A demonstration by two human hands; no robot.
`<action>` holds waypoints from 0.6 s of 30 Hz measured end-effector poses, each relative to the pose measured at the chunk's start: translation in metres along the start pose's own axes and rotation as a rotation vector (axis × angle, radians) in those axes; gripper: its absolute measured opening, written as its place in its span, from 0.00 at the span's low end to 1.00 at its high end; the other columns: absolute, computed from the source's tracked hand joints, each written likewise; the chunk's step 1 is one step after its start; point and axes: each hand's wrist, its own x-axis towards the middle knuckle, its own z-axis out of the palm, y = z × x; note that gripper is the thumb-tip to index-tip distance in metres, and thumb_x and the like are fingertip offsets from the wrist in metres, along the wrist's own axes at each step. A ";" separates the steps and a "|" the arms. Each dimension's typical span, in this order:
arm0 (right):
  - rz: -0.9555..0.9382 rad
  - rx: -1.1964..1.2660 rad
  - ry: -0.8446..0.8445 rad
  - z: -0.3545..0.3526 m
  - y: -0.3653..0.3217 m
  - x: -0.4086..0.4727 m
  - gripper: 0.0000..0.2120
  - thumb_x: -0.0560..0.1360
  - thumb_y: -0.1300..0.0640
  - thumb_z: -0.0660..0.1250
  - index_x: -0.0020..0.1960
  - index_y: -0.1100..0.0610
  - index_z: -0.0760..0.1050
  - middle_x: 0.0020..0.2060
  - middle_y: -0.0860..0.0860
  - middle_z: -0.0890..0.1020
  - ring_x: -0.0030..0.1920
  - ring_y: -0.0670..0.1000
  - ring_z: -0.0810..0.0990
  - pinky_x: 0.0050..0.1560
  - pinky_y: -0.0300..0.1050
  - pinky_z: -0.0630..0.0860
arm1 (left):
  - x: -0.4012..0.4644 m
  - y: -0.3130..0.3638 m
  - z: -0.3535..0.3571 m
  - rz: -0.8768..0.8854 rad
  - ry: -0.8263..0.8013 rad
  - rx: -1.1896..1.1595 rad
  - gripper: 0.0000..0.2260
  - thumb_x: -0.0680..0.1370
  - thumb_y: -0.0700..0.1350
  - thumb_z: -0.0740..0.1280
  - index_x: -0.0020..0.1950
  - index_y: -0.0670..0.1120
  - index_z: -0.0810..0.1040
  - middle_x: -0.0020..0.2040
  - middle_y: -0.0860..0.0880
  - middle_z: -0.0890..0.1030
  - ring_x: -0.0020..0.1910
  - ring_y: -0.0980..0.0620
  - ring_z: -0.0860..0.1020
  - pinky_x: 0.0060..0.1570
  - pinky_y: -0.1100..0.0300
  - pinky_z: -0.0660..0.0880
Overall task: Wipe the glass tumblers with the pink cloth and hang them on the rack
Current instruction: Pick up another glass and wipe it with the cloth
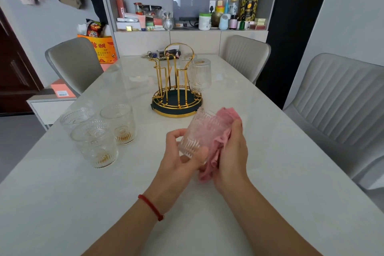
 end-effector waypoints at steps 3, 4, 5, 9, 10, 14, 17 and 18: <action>0.073 0.047 -0.042 -0.003 -0.002 0.000 0.22 0.81 0.38 0.64 0.44 0.57 0.78 0.29 0.50 0.81 0.28 0.48 0.81 0.30 0.41 0.78 | -0.002 0.004 -0.004 0.059 0.013 -0.069 0.20 0.78 0.53 0.73 0.62 0.44 0.73 0.49 0.42 0.84 0.38 0.43 0.83 0.39 0.53 0.81; 0.104 0.076 -0.044 -0.006 -0.003 0.000 0.23 0.81 0.39 0.65 0.38 0.56 0.73 0.23 0.49 0.76 0.22 0.47 0.76 0.27 0.38 0.75 | 0.000 0.006 -0.007 0.033 0.004 -0.109 0.19 0.78 0.54 0.73 0.61 0.43 0.73 0.48 0.36 0.82 0.38 0.42 0.81 0.38 0.53 0.79; 0.149 0.101 -0.058 -0.006 -0.005 -0.001 0.24 0.81 0.40 0.66 0.35 0.56 0.71 0.21 0.50 0.74 0.20 0.47 0.74 0.26 0.37 0.73 | 0.002 0.007 -0.009 -0.005 -0.004 -0.146 0.20 0.78 0.54 0.72 0.59 0.41 0.73 0.46 0.33 0.81 0.38 0.41 0.80 0.36 0.54 0.78; 0.241 0.183 -0.092 -0.007 -0.009 0.000 0.22 0.80 0.43 0.66 0.34 0.57 0.79 0.26 0.53 0.79 0.26 0.50 0.81 0.31 0.41 0.79 | 0.007 0.004 -0.011 -0.172 -0.050 -0.238 0.30 0.80 0.60 0.67 0.64 0.33 0.72 0.46 0.28 0.80 0.38 0.40 0.81 0.36 0.53 0.78; 0.226 0.183 -0.103 -0.006 -0.009 -0.001 0.21 0.80 0.43 0.66 0.36 0.56 0.80 0.29 0.54 0.82 0.29 0.52 0.84 0.34 0.45 0.81 | 0.007 0.004 -0.009 -0.199 -0.051 -0.244 0.32 0.79 0.60 0.66 0.66 0.33 0.72 0.49 0.26 0.80 0.40 0.39 0.80 0.39 0.52 0.79; 0.158 0.219 -0.047 -0.005 -0.008 -0.002 0.15 0.80 0.46 0.67 0.46 0.57 0.83 0.35 0.55 0.87 0.31 0.55 0.87 0.31 0.48 0.82 | 0.004 -0.001 0.002 -0.186 0.010 -0.133 0.30 0.75 0.63 0.73 0.68 0.51 0.66 0.58 0.35 0.81 0.41 0.41 0.82 0.42 0.49 0.81; 0.150 0.257 -0.042 -0.006 -0.008 -0.002 0.17 0.80 0.43 0.66 0.43 0.56 0.81 0.32 0.52 0.85 0.29 0.52 0.85 0.31 0.44 0.80 | -0.001 0.000 0.005 -0.014 0.015 0.033 0.28 0.73 0.55 0.75 0.67 0.53 0.66 0.57 0.40 0.77 0.38 0.50 0.83 0.38 0.57 0.81; 0.153 0.274 -0.056 -0.005 -0.009 -0.004 0.19 0.80 0.42 0.65 0.41 0.55 0.80 0.30 0.51 0.84 0.29 0.52 0.84 0.31 0.43 0.79 | -0.002 0.001 0.005 0.037 0.034 0.051 0.26 0.73 0.54 0.74 0.67 0.50 0.68 0.54 0.40 0.78 0.36 0.50 0.83 0.36 0.58 0.80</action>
